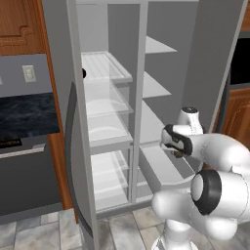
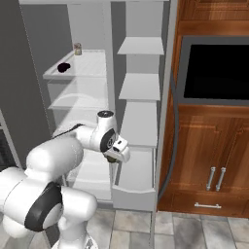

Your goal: Take the eggplant and kiwi from the fridge shelf and place them in the freezer drawer to begin freezing them.

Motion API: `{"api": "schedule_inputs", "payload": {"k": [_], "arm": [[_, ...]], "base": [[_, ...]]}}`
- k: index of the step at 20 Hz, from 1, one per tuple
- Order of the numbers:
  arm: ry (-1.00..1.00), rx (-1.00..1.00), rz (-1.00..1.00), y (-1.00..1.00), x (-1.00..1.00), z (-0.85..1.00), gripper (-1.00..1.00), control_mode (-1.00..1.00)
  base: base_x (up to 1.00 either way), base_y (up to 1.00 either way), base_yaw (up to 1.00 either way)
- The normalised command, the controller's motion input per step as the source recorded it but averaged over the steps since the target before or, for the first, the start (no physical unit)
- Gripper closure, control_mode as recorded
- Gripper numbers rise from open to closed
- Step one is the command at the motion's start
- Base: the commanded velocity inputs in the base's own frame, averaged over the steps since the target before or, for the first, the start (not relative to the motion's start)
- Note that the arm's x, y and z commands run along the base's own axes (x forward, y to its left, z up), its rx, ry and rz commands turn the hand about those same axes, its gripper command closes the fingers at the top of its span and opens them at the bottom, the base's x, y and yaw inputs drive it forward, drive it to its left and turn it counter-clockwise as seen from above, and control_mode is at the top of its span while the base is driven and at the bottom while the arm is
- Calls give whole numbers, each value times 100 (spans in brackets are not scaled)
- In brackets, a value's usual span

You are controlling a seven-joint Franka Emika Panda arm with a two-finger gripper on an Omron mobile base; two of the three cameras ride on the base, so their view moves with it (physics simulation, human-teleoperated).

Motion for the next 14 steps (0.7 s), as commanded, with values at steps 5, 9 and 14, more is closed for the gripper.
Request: {"api": "schedule_inputs", "payload": {"k": [5,9,14], "arm": [[14,0,-16,-17,43,-52,100,-100],[8,0,-10,-38,40,-64,100,-100],[1,1,-5,-22,42,-63,100,-100]], "base": [[0,0,0],[0,0,0],[0,0,0]]}}
